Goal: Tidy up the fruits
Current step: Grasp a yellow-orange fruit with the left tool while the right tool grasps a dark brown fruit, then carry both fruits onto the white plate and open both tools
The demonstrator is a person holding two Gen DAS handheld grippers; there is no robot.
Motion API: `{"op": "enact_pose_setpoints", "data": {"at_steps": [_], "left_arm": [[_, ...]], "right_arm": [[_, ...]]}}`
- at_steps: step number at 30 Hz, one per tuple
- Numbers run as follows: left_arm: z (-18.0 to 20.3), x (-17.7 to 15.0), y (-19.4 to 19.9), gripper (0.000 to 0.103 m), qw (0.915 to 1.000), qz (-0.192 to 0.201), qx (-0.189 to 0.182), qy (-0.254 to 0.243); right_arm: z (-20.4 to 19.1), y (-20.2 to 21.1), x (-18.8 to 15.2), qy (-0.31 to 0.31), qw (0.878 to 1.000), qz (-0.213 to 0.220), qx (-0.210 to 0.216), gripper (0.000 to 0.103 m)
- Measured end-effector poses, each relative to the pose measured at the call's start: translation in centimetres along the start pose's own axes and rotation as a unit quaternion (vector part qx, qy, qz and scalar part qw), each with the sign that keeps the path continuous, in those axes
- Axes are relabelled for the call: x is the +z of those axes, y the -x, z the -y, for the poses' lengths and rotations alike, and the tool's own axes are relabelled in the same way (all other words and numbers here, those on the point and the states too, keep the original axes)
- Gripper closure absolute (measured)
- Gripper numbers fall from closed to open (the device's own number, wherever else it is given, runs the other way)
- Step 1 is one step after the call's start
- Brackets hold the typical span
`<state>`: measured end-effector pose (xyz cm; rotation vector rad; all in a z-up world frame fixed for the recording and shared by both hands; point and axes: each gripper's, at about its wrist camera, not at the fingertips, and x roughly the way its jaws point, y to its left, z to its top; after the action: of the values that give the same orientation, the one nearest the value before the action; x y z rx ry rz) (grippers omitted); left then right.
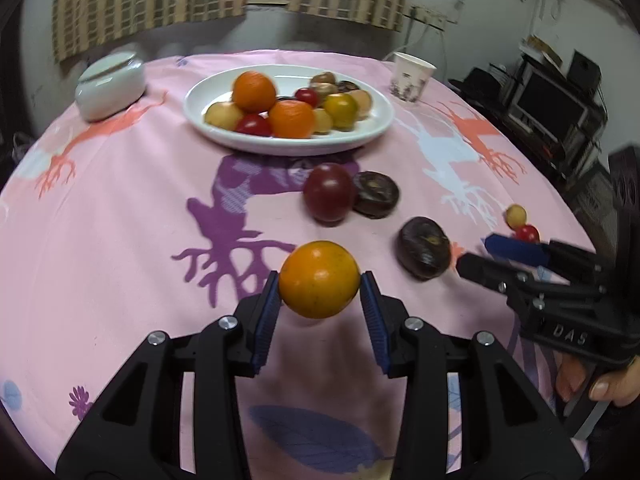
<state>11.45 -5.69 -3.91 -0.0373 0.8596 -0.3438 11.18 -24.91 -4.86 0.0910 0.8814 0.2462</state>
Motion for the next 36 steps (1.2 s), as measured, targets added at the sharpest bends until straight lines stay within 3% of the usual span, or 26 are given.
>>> {"op": "enact_pose_setpoints", "data": {"at_steps": [7, 13, 18, 36], "left_arm": [[-1.3, 0.0, 0.3, 0.062, 0.9998, 0.0, -0.012, 0.015], [-1.5, -0.1, 0.2, 0.062, 0.9996, -0.004, -0.02, 0.017], [-2.0, 0.1, 0.0, 0.062, 0.9995, -0.005, -0.018, 0.027], [-1.3, 1.1, 0.8, 0.062, 0.9998, 0.012, 0.004, 0.017]], "right_arm": [[-3.5, -1.7, 0.3, 0.051, 0.998, -0.021, -0.02, 0.049], [-4.5, -3.5, 1.4, 0.037, 0.998, -0.04, -0.035, 0.049], [-4.7, -3.4, 0.9, 0.04, 0.998, -0.016, -0.045, 0.052], [-4.1, 0.3, 2.2, 0.021, 0.999, 0.033, 0.003, 0.052]]}}
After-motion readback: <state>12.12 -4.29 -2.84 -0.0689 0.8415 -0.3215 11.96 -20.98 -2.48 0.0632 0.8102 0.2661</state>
